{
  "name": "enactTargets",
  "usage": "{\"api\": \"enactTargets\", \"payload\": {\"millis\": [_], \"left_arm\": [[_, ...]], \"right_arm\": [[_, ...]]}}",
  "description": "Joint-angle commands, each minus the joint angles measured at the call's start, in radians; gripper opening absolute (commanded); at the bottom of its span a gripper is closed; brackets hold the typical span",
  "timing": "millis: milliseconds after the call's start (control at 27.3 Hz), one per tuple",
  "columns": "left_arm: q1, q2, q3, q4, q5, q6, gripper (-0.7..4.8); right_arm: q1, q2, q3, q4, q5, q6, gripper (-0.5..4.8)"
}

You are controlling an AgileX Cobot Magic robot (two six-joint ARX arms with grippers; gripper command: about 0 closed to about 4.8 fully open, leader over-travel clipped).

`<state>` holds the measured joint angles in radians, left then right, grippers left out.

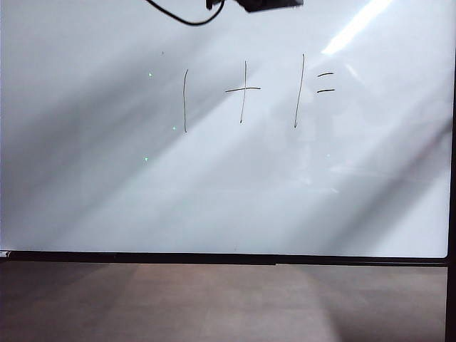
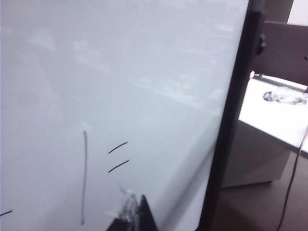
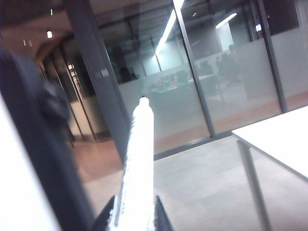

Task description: Reach to the right to find the marker pen, pick it up, and write the answer to the math problem on the whiteboard.

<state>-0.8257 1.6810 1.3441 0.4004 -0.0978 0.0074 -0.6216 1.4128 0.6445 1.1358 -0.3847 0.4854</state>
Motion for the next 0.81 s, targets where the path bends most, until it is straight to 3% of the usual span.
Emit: {"api": "enactTargets", "payload": {"millis": [37, 183, 440, 587, 697, 807], "left_arm": [[-0.036, -0.008, -0.001, -0.002, -0.004, 0.003, -0.04], [-0.071, -0.008, -0.005, -0.010, -0.033, 0.003, -0.04], [-0.057, -0.008, -0.013, -0.021, -0.037, 0.004, -0.04], [-0.057, -0.008, -0.013, -0.026, -0.037, 0.004, -0.04], [-0.057, -0.008, -0.013, -0.027, -0.037, 0.004, -0.04], [-0.058, -0.008, -0.013, -0.026, -0.037, 0.004, -0.04]], "right_arm": [[-0.002, -0.115, -0.061, -0.098, -0.024, 0.042, -0.05], [-0.009, -0.259, -0.185, -0.099, -0.055, 0.074, -0.05], [0.011, -0.449, -0.280, -0.064, -0.329, 0.288, -0.05], [0.151, -0.457, -0.265, -0.112, -0.294, 0.267, -0.05], [0.276, -0.455, -0.230, -0.227, -0.251, 0.146, -0.05], [0.421, -0.441, -0.195, -0.316, -0.136, 0.005, -0.05]]}}
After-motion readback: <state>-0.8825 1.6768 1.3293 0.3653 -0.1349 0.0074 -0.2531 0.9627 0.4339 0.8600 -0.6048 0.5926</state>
